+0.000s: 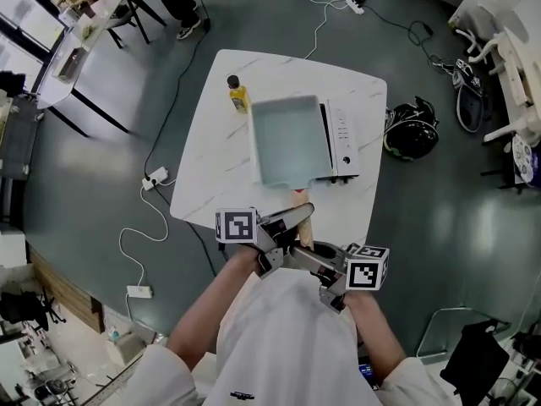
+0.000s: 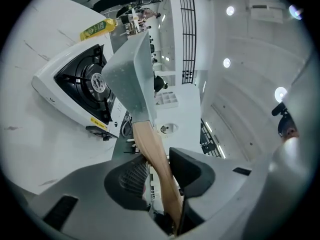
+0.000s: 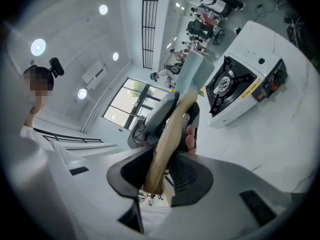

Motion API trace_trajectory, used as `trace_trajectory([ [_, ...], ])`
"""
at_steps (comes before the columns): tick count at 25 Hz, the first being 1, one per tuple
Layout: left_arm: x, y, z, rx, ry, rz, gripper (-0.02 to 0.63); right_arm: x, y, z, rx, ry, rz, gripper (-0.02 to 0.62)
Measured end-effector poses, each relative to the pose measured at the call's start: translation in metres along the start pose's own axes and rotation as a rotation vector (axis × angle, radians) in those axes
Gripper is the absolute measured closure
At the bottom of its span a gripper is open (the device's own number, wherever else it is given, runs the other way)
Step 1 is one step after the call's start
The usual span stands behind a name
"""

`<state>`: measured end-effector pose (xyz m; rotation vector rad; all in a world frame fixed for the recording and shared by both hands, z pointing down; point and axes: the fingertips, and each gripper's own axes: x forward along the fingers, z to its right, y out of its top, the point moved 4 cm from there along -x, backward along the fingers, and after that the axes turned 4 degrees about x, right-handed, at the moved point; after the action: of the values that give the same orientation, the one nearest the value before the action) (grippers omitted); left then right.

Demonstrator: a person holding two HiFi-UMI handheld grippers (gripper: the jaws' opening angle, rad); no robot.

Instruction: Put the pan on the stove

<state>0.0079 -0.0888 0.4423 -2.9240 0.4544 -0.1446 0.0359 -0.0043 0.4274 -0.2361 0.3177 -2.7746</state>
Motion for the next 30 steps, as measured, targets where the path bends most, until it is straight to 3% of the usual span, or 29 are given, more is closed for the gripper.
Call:
trace_trajectory([
  [12, 0.022, 0.046, -0.074, -0.015, 0.002, -0.017, 0.469, 0.03, 0.041, 0.07, 0.033, -0.01, 0.022, 0.488],
  [25, 0.033, 0.052, -0.112, -0.021, 0.01, -0.038, 0.465, 0.039, 0.046, 0.11, 0.066, -0.003, 0.06, 0.489],
  [30, 0.035, 0.049, -0.122, -0.034, 0.024, -0.04, 0.465, 0.038, 0.042, 0.122, 0.136, -0.007, 0.072, 0.499],
])
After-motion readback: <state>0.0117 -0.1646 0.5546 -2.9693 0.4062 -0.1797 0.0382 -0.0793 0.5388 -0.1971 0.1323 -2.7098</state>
